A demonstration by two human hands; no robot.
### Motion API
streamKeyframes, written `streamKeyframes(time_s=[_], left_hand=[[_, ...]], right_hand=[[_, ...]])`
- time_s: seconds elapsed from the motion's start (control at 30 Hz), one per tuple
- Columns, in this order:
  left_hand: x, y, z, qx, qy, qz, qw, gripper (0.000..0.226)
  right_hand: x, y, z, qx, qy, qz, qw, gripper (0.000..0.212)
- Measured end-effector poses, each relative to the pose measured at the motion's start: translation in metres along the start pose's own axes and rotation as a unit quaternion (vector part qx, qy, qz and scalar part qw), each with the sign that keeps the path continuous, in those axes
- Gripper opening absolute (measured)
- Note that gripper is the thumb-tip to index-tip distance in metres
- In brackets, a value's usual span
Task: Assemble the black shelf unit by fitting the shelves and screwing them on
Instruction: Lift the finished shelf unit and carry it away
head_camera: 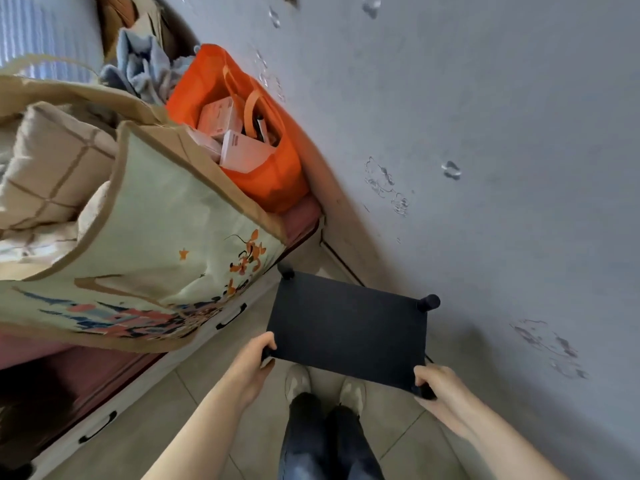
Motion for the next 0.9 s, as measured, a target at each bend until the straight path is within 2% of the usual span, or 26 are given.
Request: streamKeyframes(time_s=[0.3, 0.5, 0.6, 0.7, 0.73, 0.83, 0.9], left_hand=[[-0.010, 0.010, -0.075, 0.014, -0.006, -0.061, 0.998, 0.009], [-0.007, 0.006, -0.090, 0.012, -0.024, -0.083, 0.996, 0.011], [-0.003, 0.003, -0.090, -0.008, -0.029, -0.145, 0.989, 0.006], [0.005, -0.003, -0.091, -0.035, -0.049, -0.231, 0.971, 0.016], [0.008, -0.006, -0.092, -0.045, -0.056, -0.260, 0.963, 0.020], [0.022, -0.013, -0.099, -0.087, -0.076, -0.352, 0.929, 0.034], [0.034, -0.023, -0.102, -0.118, -0.086, -0.415, 0.898, 0.045]], right_hand=[[0.006, -0.021, -0.064, -0.025, 0.003, -0.013, 1.000, 0.033], [0.010, -0.020, -0.074, 0.024, 0.045, 0.046, 0.998, 0.020], [0.010, -0.019, -0.076, 0.058, 0.063, 0.098, 0.992, 0.021], [0.008, -0.023, -0.078, 0.074, 0.085, 0.111, 0.987, 0.014], [0.007, -0.024, -0.080, 0.076, 0.090, 0.112, 0.987, 0.022], [0.001, -0.023, -0.087, 0.083, 0.111, 0.123, 0.983, 0.065], [-0.005, -0.024, -0.091, 0.084, 0.120, 0.135, 0.980, 0.075]])
Point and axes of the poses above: each hand's wrist, its own z-axis away from the middle knuckle, its own y-axis out of the back of the hand, x = y × z, the point moved 8 cm from there along -z, towards the middle knuckle, and after that the axes turned 9 degrees about -y, right-handed, at the moved point
